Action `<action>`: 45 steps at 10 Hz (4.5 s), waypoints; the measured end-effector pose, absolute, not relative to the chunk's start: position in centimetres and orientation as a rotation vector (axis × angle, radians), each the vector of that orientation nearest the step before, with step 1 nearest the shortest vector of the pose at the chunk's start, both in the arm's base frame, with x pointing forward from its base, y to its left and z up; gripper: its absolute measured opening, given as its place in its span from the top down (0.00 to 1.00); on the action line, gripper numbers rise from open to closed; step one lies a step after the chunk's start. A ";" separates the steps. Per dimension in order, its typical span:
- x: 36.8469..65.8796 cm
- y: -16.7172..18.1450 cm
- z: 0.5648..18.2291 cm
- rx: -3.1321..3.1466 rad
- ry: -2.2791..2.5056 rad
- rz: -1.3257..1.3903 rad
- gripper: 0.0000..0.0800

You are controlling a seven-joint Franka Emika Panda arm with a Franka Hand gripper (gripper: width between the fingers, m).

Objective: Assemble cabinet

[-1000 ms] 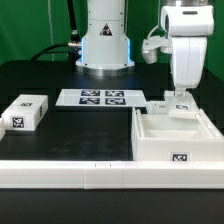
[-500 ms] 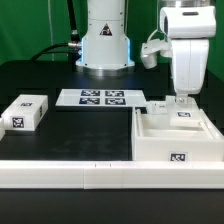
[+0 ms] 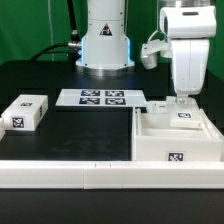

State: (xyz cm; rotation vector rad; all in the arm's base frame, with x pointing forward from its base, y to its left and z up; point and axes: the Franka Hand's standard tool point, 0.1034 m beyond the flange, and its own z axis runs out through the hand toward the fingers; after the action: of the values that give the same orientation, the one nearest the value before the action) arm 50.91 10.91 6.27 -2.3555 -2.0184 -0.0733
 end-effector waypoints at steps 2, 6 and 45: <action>52.8 10.5 6.3 -2.349 -2.024 -0.081 0.91; 55.3 10.1 6.3 -2.374 -2.001 -0.119 0.91; 41.4 10.8 3.6 -2.277 -2.061 -0.047 0.00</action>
Offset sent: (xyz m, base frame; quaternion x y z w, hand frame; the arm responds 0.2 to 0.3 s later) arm 0.0352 -0.0088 -0.0039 -0.0119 0.0001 0.0080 0.9999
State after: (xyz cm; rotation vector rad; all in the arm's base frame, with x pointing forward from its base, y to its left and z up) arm 41.35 10.82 3.64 -2.2769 -2.0613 -0.0473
